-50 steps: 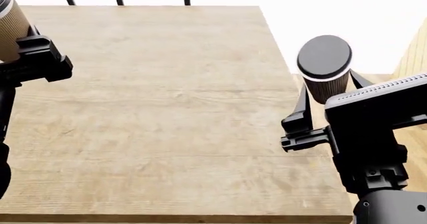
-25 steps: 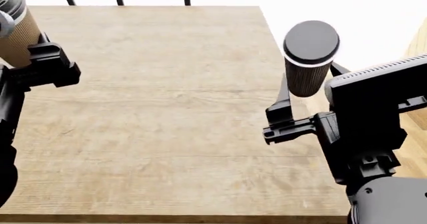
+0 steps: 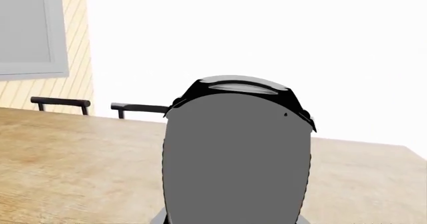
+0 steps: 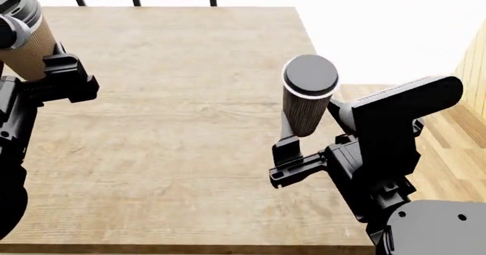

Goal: Move the drinks to the dining counter.

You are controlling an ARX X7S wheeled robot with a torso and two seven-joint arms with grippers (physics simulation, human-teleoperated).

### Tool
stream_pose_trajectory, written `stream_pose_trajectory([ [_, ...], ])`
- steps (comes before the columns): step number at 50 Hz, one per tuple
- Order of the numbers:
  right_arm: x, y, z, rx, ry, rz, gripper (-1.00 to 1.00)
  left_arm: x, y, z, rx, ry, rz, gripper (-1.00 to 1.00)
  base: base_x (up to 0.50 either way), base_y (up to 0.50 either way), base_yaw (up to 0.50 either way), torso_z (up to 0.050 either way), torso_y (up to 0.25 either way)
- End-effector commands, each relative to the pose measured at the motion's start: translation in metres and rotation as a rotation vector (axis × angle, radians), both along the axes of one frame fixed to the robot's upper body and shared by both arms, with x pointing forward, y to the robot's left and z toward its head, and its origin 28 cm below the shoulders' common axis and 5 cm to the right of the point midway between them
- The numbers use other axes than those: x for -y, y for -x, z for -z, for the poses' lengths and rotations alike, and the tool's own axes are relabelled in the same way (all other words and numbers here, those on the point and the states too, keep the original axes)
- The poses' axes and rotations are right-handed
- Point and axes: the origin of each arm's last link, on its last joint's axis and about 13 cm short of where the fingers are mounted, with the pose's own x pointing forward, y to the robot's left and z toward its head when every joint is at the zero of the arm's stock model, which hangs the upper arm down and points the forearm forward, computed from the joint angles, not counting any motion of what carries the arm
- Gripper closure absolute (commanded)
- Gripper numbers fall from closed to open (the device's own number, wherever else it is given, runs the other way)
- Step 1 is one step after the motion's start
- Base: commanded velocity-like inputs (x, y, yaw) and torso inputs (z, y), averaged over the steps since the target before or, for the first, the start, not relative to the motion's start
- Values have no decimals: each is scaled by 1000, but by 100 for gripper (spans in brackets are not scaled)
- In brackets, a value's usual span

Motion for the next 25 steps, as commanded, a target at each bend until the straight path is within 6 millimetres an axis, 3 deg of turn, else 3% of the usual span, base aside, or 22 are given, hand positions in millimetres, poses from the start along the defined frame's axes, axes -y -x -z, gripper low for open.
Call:
stream_pose_trajectory([
  [1, -1, 0, 11, -31, 14, -54, 100, 1, -2, 1, -2, 7, 2, 100, 0, 0, 0, 0, 0],
  [25, 0, -4, 33, -82, 33, -57, 100, 1, -3, 1, -2, 6, 2, 100, 0, 0, 0, 0, 0],
])
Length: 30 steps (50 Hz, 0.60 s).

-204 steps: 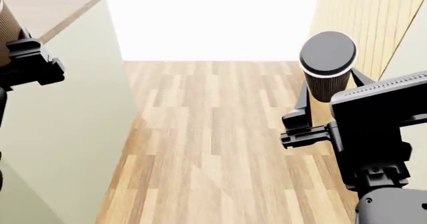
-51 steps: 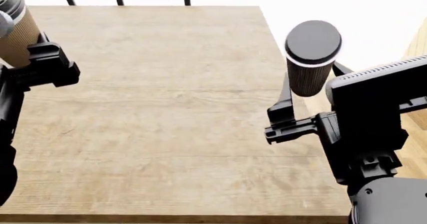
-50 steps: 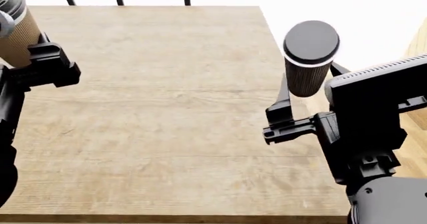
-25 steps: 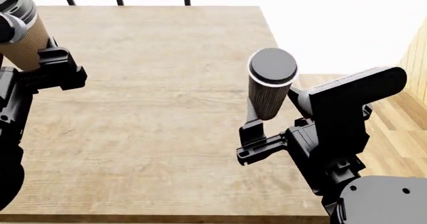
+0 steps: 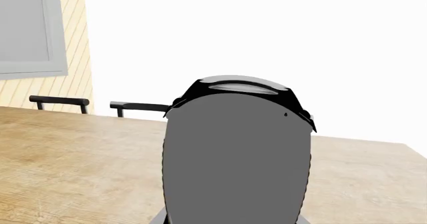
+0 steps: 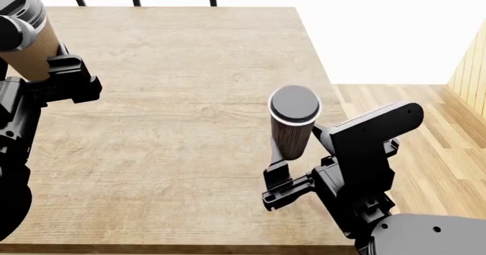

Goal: Move the drinks to the dining counter.

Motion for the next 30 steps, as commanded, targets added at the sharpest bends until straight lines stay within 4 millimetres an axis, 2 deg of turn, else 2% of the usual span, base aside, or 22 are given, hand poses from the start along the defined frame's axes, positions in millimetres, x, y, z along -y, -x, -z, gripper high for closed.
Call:
stream_pose_trajectory([
  [1, 1, -3, 7, 4, 13, -3, 100, 0, 0, -1, 4, 6, -1, 100, 0, 0, 0, 0, 0],
  [30, 4, -3, 15, -20, 22, 9, 100, 2, -3, 0, 0, 4, -1, 100, 0, 0, 0, 0, 1],
])
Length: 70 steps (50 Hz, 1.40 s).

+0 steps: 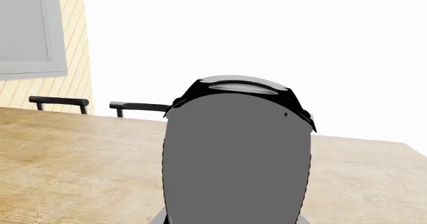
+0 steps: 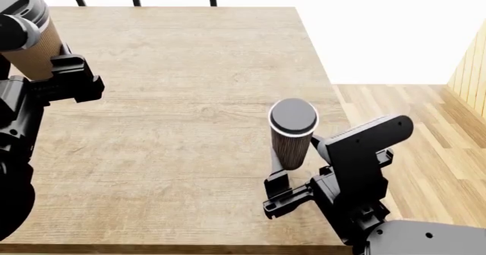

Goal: Move the drinks to the dining counter.

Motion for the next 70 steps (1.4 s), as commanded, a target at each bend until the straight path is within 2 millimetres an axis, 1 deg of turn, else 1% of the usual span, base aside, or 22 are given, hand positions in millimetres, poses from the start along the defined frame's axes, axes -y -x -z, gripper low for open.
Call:
stream_pose_trajectory([
  [1, 1, -2, 0, 20, 14, 8, 100, 0, -1, 0, 1, 8, -1, 100, 0, 0, 0, 0, 0],
  [12, 2, -1, -1, 17, 16, 13, 100, 1, -1, 0, 3, 8, -1, 100, 0, 0, 0, 0, 0],
  [13, 2, -1, -2, 19, 17, 10, -100, 1, -1, 0, 3, 8, -1, 100, 0, 0, 0, 0, 0],
  [29, 3, 0, -4, 16, 18, 31, -100, 1, -1, -2, 9, 8, 1, 100, 0, 0, 0, 0, 0],
  [38, 3, 0, -4, 15, 20, 29, -100, 1, -1, 0, 6, 9, -1, 100, 0, 0, 0, 0, 1],
  [45, 2, 4, -8, 25, 20, 21, -100, 1, 0, 0, 7, 12, -2, 100, 0, 0, 0, 0, 0],
  [57, 3, 20, -25, 76, 15, 7, -100, 2, -2, -1, 5, 10, 4, 100, 0, 0, 0, 1, 0],
  [63, 3, 25, -30, 95, 20, 7, -100, 3, -3, -1, 6, 9, 7, 100, 0, 0, 0, 0, 0],
  [68, 3, 30, -38, 122, 24, 12, -100, 3, -5, 0, 2, 9, 8, 100, 0, 0, 0, 0, 0],
  [70, 4, 32, -45, 148, 26, 21, -100, 3, -6, 1, -1, 9, 10, 100, 0, 0, 0, 0, 0],
])
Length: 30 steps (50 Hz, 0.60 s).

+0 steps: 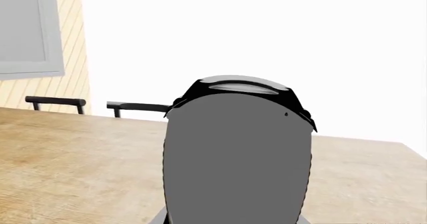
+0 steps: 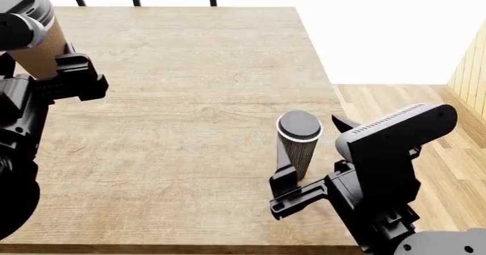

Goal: Move the drinks to the dining counter.

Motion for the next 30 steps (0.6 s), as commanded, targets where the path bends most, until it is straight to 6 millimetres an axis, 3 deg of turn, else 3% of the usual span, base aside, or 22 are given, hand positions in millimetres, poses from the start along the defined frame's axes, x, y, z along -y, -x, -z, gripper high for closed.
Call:
stream_pose_trajectory([
  [1, 2, 12, -18, 73, 9, 18, -100, 1, -3, 2, -4, 7, 4, 100, 0, 0, 0, 0, 0],
  [16, 11, 34, -49, 222, -7, 103, -100, 1, -4, 30, -95, 16, 23, 100, 0, 0, 0, 0, 0],
  [30, 13, 38, -50, 242, -21, 136, -100, 5, 1, 52, -214, 5, 77, 100, 0, 0, 0, 0, 0],
])
